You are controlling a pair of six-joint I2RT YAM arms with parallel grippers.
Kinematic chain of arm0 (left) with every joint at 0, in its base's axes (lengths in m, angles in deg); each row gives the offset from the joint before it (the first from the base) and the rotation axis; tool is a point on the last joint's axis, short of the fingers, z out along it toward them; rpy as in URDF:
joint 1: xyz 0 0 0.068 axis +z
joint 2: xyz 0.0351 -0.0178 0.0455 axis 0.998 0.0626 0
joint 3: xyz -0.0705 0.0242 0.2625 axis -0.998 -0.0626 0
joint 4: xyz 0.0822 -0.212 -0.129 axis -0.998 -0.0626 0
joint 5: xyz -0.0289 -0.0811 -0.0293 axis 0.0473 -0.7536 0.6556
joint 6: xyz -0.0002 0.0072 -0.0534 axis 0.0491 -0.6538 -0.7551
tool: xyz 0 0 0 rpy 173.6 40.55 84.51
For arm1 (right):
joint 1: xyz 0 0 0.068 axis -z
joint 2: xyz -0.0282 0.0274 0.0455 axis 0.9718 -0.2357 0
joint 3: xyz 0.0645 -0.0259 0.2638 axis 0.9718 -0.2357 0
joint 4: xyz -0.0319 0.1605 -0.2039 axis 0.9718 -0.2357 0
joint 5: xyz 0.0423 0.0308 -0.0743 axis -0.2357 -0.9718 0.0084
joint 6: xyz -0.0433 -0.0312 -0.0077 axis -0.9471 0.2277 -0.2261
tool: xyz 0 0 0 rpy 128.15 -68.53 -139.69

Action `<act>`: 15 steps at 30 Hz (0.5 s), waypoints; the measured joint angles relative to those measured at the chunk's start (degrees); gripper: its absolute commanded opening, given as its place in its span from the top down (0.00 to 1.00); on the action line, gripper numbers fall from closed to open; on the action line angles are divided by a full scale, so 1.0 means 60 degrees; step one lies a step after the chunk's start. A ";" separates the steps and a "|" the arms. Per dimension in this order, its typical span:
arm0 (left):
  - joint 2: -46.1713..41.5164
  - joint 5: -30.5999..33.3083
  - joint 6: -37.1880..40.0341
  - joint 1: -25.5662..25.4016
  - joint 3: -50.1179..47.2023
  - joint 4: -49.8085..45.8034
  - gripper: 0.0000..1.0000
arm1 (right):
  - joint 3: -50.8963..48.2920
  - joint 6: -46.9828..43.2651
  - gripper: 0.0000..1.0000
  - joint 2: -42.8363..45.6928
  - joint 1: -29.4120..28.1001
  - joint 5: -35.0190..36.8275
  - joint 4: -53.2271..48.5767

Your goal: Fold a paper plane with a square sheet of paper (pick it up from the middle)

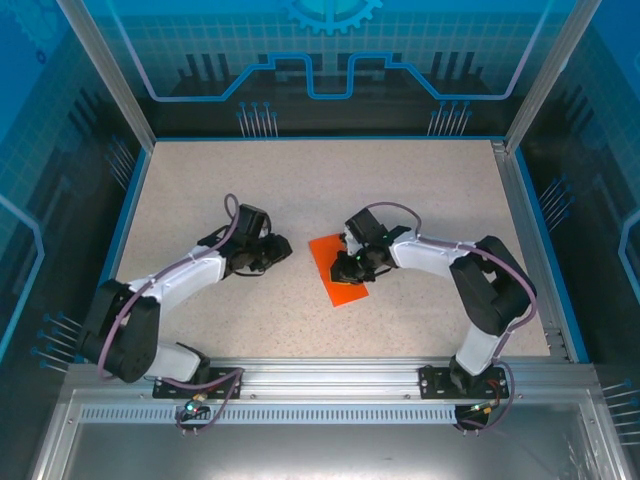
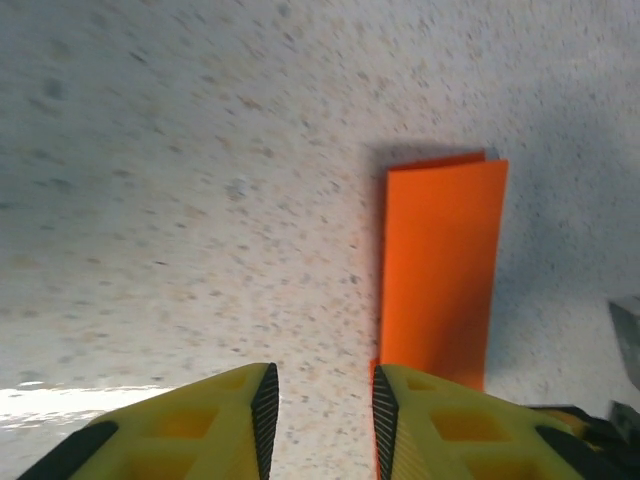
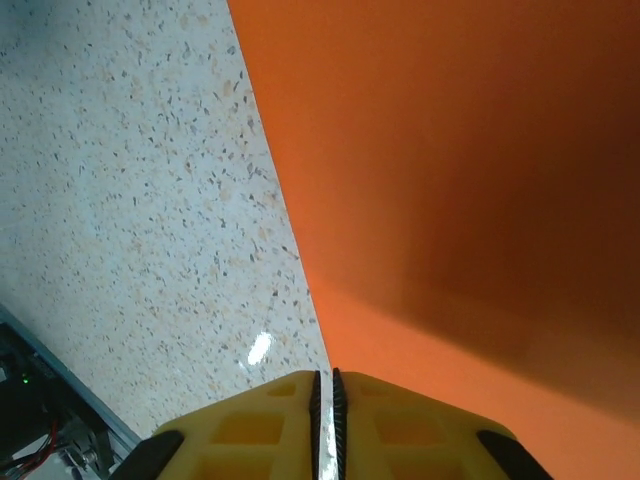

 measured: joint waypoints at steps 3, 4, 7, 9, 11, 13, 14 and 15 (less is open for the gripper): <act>0.0656 -0.0408 -0.0157 -0.0248 0.0506 0.0117 0.68 | -0.0532 0.0572 0.87 -0.0178 -0.0004 -0.0058 0.0812; 0.0831 -0.0506 -0.0186 -0.0321 0.0663 0.0146 0.69 | -0.0739 0.0780 0.87 -0.0193 -0.0004 -0.0036 0.1031; 0.1417 -0.0772 -0.0244 -0.0597 0.1249 0.0197 0.70 | -0.1428 0.1552 0.86 -0.0102 0.0004 -0.0047 0.1967; 0.1759 -0.0907 -0.0248 -0.0754 0.1577 0.0222 0.71 | -0.1716 0.2157 0.86 -0.0022 -0.0084 0.0076 0.2528; 0.2135 -0.1071 -0.0244 -0.0903 0.1902 0.0255 0.73 | -0.1902 0.2787 0.86 0.0007 -0.0215 0.0255 0.3045; 0.2484 -0.1191 -0.0248 -0.0991 0.2167 0.0255 0.73 | -0.2029 0.3351 0.86 0.0007 -0.0401 0.0481 0.3534; 0.2645 -0.1253 -0.0244 -0.1027 0.2280 0.0251 0.73 | -0.2080 0.3595 0.86 0.0007 -0.0488 0.0605 0.3738; 0.2769 -0.1290 -0.0244 -0.1038 0.2364 0.0248 0.73 | -0.2113 0.3781 0.86 0.0007 -0.0561 0.0714 0.3880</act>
